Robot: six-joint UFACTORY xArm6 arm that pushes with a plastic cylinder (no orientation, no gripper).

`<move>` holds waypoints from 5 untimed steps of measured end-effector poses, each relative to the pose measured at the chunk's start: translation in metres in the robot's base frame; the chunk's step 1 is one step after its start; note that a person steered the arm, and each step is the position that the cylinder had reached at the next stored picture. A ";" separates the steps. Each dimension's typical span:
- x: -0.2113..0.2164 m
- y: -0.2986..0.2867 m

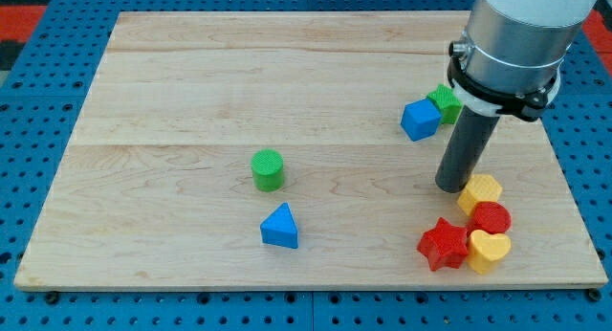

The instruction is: Place the green star vertically above to the green circle

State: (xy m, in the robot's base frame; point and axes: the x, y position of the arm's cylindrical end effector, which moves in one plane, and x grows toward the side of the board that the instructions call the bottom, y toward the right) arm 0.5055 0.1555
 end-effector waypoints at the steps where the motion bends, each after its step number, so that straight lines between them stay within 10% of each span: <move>1: 0.000 -0.002; 5: 0.000 -0.034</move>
State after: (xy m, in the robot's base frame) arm 0.5055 0.1215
